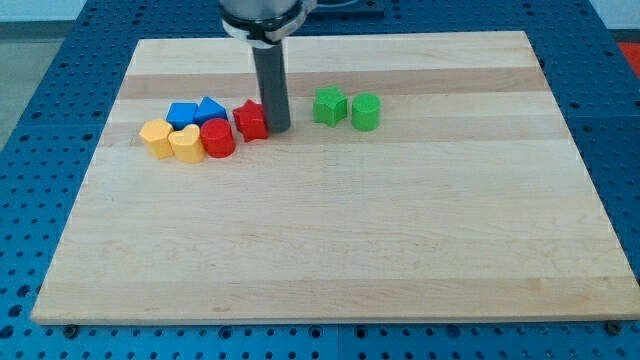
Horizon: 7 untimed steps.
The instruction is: Move the green star right side of the red star
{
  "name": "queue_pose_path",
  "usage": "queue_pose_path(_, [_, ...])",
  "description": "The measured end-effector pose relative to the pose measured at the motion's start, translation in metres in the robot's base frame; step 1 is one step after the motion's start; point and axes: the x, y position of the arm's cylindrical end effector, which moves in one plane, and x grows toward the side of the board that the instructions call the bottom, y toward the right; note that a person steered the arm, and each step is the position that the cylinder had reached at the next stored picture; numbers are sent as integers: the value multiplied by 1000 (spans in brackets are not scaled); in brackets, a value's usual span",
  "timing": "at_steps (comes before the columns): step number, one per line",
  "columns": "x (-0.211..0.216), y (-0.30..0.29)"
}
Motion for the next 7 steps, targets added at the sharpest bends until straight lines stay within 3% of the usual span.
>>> queue_pose_path(2, [-15, -11])
queue_pose_path(4, [-69, 23])
queue_pose_path(6, [-72, 104])
queue_pose_path(7, [-63, 107])
